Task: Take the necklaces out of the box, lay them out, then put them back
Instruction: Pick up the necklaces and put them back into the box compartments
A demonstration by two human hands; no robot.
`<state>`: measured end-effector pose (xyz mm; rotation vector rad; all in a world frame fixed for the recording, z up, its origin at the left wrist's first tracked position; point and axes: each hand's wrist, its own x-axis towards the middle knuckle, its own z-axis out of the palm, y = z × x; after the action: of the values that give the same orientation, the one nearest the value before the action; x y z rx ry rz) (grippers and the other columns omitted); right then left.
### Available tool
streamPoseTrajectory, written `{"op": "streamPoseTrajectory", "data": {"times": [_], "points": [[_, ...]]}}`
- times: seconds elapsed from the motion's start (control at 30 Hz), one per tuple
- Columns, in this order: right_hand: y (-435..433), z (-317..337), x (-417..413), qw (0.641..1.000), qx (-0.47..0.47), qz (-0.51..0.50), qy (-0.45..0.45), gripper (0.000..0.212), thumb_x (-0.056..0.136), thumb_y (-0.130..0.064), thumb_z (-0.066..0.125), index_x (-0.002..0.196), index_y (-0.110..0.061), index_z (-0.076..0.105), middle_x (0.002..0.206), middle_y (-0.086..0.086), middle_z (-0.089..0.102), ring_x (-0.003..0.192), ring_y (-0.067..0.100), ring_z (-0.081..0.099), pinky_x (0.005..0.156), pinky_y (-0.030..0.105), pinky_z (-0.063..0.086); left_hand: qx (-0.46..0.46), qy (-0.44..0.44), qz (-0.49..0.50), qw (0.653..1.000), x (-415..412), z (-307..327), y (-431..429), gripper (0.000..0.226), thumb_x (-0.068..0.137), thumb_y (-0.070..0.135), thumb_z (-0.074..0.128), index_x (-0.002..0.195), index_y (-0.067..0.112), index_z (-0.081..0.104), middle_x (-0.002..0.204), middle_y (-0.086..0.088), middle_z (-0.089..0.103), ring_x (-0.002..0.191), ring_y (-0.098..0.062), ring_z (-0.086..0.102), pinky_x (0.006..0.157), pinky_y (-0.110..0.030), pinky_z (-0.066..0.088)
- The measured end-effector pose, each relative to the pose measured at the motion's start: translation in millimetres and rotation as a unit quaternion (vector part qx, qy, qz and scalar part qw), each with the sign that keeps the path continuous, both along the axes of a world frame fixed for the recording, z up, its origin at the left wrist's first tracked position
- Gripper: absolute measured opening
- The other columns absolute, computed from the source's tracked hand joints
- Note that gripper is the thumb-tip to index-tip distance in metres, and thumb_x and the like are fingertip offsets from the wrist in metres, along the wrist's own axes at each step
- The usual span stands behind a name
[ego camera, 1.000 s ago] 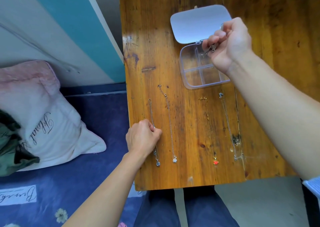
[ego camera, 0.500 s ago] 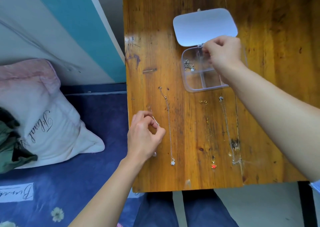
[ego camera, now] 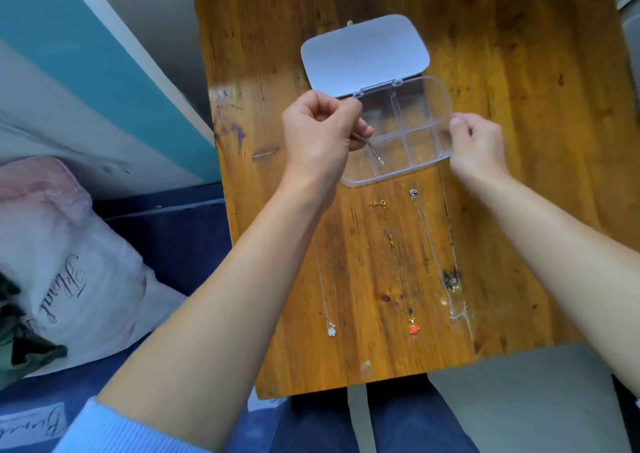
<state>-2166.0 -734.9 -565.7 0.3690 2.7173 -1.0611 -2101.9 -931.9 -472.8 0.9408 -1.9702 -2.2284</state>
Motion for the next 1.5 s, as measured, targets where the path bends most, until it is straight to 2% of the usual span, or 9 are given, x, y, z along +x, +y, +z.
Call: {"op": "streamPoseTrajectory", "data": {"times": [0.1,0.27,0.47,0.77,0.9,1.07,1.27,1.43,1.5], "points": [[-15,3,-2,0.999,0.022,0.038,0.029,0.038,0.098,-0.021,0.037,0.099,0.003,0.066,0.105,0.025,0.067,0.101,0.039,0.058,0.084,0.044,0.047,-0.037,-0.047,0.013,0.998,-6,-16,-8,0.016,0.08,-0.004,0.054,0.07,0.008,0.05,0.055,-0.006,0.059,0.055,-0.017,0.064,0.05,-0.024,0.052],[-25,11,-8,0.996,0.034,0.077,0.041,0.035,0.101,-0.023,0.037,0.109,-0.004,0.066,0.11,0.019,0.067,0.104,0.035,0.057,0.085,0.04,0.046,-0.119,-0.097,0.001,0.988,-1,-40,-22,0.012,0.076,0.001,0.055,0.07,0.01,0.05,0.062,-0.016,0.064,0.059,-0.024,0.063,0.06,-0.034,0.051],[-15,16,-16,0.996,0.037,0.065,0.048,0.034,0.101,-0.024,0.038,0.112,-0.008,0.066,0.111,0.017,0.068,0.104,0.036,0.057,0.083,0.038,0.045,-0.32,-0.042,-0.123,0.938,-5,-44,-7,0.012,0.073,0.012,0.061,0.065,0.017,0.054,0.062,0.001,0.06,0.06,-0.015,0.052,0.058,-0.03,0.044],[55,12,47,0.996,0.01,-0.02,0.082,0.032,0.094,-0.034,0.054,0.117,-0.014,0.063,0.113,0.011,0.066,0.103,0.025,0.061,0.089,0.037,0.046,-0.45,0.045,-0.237,0.86,-2,-49,31,0.008,0.082,0.012,0.064,0.084,0.005,0.066,0.091,-0.011,0.064,0.089,-0.028,0.06,0.073,-0.035,0.045],[67,6,98,0.999,0.036,0.032,-0.011,0.019,0.087,-0.038,0.065,0.097,-0.022,0.069,0.091,0.0,0.069,0.081,0.02,0.062,0.07,0.033,0.047,-0.424,0.057,-0.215,0.878,13,-46,55,0.004,0.08,0.012,0.066,0.079,0.008,0.067,0.082,-0.007,0.069,0.079,-0.024,0.063,0.07,-0.039,0.051],[65,2,130,0.982,0.151,0.077,-0.084,0.021,0.081,-0.047,0.07,0.076,-0.027,0.069,0.075,-0.007,0.068,0.073,0.023,0.062,0.062,0.029,0.043,-0.353,-0.086,-0.235,0.902,44,-63,83,0.007,0.081,0.023,0.07,0.076,0.018,0.069,0.067,0.005,0.064,0.07,-0.022,0.064,0.068,-0.038,0.054],[60,0,127,0.955,0.208,0.152,-0.144,0.022,0.093,-0.037,0.052,0.083,-0.021,0.062,0.082,0.003,0.069,0.074,0.03,0.06,0.062,0.032,0.039,-0.356,-0.207,-0.269,0.87,57,-86,103,0.025,0.077,0.047,0.073,0.078,0.024,0.066,0.082,0.002,0.072,0.082,-0.024,0.064,0.068,-0.031,0.046],[76,10,119,0.981,0.024,0.126,-0.143,0.019,0.093,-0.028,0.056,0.078,-0.018,0.06,0.07,-0.006,0.061,0.066,0.017,0.056,0.059,0.029,0.04,-0.382,-0.176,-0.309,0.853,72,-95,108,0.02,0.082,0.038,0.072,0.083,0.019,0.065,0.092,-0.001,0.067,0.086,-0.026,0.063,0.072,-0.034,0.045],[85,18,116,0.989,-0.068,0.086,-0.099,0.017,0.091,-0.019,0.061,0.074,-0.016,0.062,0.092,-0.004,0.065,0.076,0.009,0.056,0.066,0.018,0.04,-0.374,-0.166,-0.33,0.851,80,-97,113,0.016,0.085,0.031,0.07,0.085,0.016,0.066,0.09,0.001,0.059,0.087,-0.026,0.061,0.073,-0.034,0.045]]}}
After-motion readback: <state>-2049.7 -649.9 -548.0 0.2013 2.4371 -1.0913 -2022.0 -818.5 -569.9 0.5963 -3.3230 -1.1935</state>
